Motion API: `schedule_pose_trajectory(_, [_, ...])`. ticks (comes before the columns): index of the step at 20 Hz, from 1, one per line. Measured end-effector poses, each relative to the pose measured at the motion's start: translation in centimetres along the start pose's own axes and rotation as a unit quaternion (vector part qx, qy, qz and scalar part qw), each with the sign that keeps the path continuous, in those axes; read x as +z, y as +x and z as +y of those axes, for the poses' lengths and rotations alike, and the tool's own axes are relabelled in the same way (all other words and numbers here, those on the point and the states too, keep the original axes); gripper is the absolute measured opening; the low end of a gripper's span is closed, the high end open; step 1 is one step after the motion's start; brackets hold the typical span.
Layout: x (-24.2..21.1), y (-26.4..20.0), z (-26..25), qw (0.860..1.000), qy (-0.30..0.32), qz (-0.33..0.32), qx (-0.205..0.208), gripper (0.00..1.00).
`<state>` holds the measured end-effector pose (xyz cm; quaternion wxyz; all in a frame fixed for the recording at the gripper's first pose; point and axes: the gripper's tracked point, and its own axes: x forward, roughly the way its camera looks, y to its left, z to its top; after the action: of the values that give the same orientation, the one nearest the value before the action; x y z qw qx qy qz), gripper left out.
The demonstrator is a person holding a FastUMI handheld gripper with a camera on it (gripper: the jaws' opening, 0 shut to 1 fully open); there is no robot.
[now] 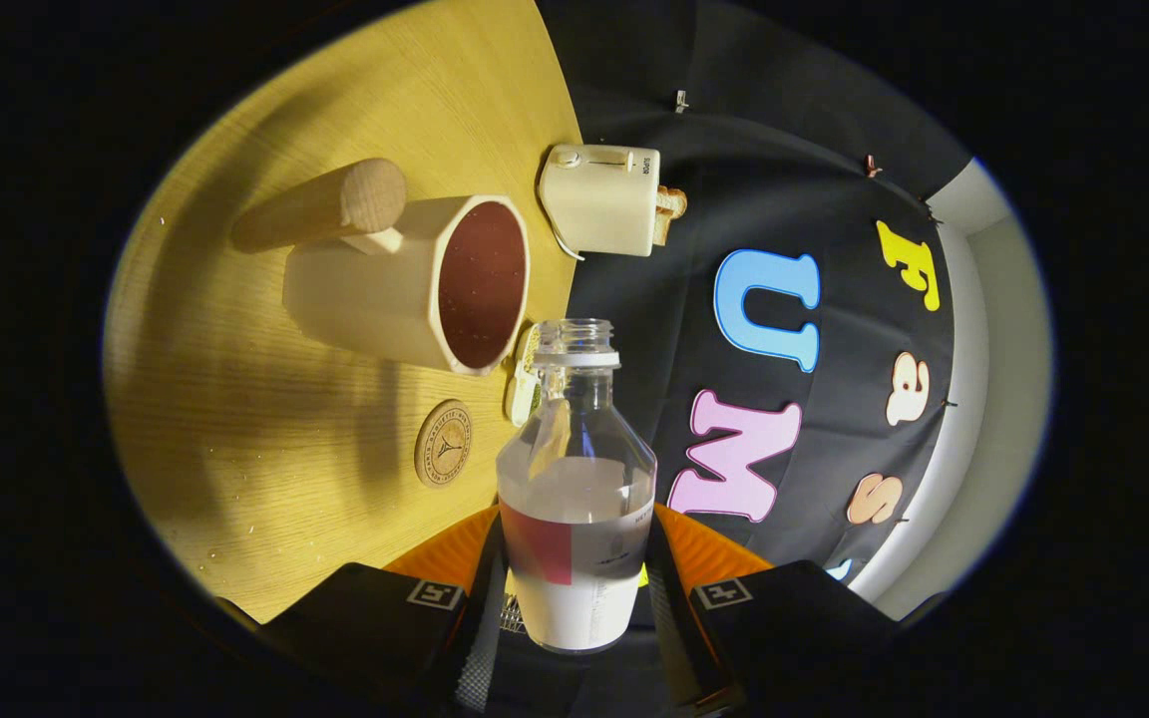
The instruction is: Take the bottle from table, then pour the juice into the cup, finally place the bottle on the coaster
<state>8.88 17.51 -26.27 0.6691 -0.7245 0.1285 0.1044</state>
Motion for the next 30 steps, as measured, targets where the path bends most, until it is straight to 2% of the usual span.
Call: schedule_pose_trajectory(30, [0.13,0.35,-0.21,0.998,-0.068,-0.013,-0.007,0.69])
